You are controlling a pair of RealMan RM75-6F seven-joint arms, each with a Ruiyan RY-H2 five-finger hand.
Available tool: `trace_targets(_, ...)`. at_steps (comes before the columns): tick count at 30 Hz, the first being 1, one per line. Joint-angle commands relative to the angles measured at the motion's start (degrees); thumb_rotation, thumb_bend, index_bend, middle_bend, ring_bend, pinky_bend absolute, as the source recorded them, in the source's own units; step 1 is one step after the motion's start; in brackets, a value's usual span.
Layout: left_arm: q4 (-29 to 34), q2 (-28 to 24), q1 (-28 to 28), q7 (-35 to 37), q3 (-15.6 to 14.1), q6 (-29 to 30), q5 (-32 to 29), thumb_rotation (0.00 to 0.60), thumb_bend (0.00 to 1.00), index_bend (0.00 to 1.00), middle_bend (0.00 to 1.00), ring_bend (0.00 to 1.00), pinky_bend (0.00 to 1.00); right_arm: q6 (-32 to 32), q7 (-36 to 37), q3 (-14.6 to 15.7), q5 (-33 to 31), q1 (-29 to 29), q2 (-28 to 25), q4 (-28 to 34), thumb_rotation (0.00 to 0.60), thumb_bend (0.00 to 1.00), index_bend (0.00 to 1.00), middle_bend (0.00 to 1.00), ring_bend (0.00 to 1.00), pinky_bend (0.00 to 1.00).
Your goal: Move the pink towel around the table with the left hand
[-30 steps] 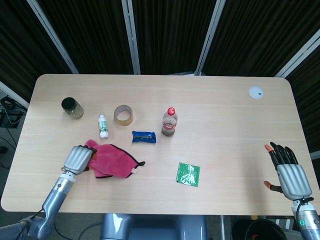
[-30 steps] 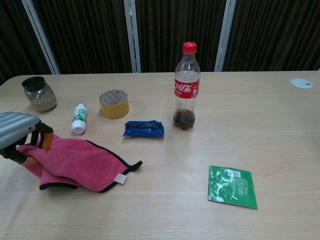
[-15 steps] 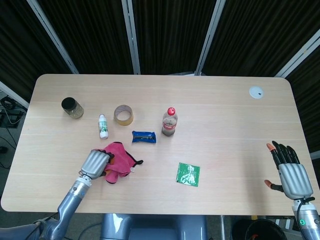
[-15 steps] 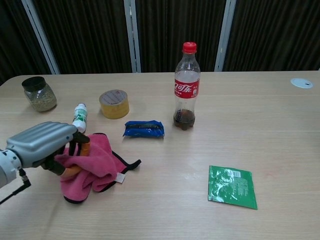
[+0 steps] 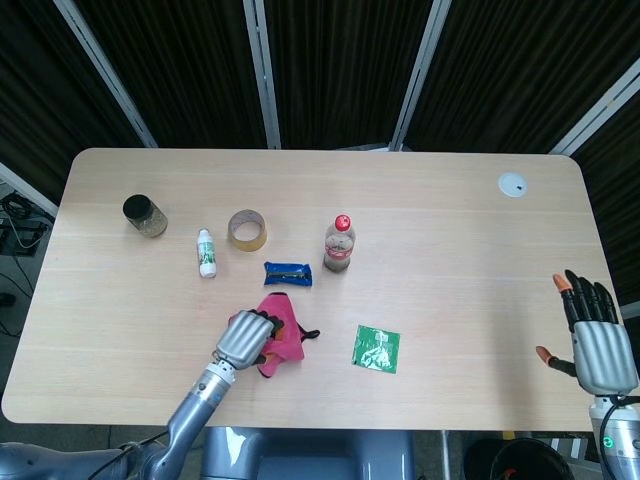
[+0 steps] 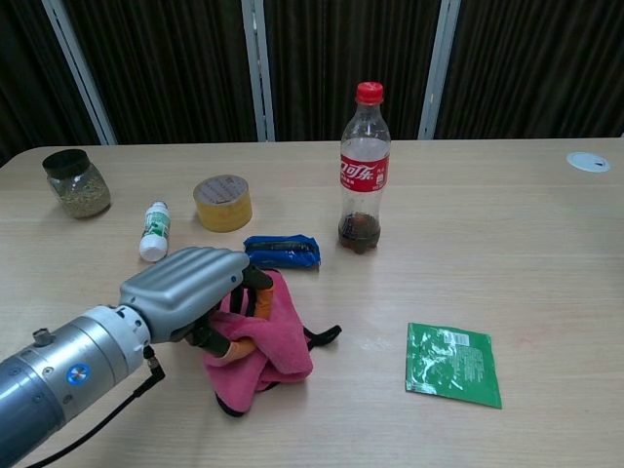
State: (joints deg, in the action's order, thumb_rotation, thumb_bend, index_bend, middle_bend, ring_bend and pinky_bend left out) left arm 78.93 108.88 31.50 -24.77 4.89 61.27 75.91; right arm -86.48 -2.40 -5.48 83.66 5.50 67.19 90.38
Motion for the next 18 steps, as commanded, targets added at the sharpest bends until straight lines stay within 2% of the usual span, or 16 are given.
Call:
trace_targets(1,-0.5,1.39,0.47,-0.91,0.48,-0.26,-0.78,0.6,0.59,0.77,0.53,0.46,0.53,0.31,-0.2,-0.1,-0.24,-0.12,0.06,-0.13,0.6,0.0,0.02,0.0,0.0,0.0)
trace_targets(6,-1.15,-0.04,0.43,-2.65,-0.17,0.17,-0.51,0.6,0.59,0.77,0.53,0.46,0.53,0.59,0.11,0.07,-0.03,-0.17,-0.28,-0.2,0.6,0.0,0.02,0.0,0.0,0.0)
trace_targets(12,-2.89,-7.51,-0.82,-1.83,-1.16,1.7,0.71,0.6,0.59,0.78,0.53,0.46,0.53,0.96,0.17,0.25,0.22,-0.16,-0.59,-0.07,0.6,0.0,0.02,0.0,0.0,0.0)
trace_targets(18,-5.28,-15.98,-2.73,1.84,0.0,2.46,-1.38,0.6,0.59,0.78,0.53,0.46,0.53,1.19,-0.33,0.31,0.38,-0.06,-0.55,0.02,0.6,0.0,0.02,0.0,0.0,0.0)
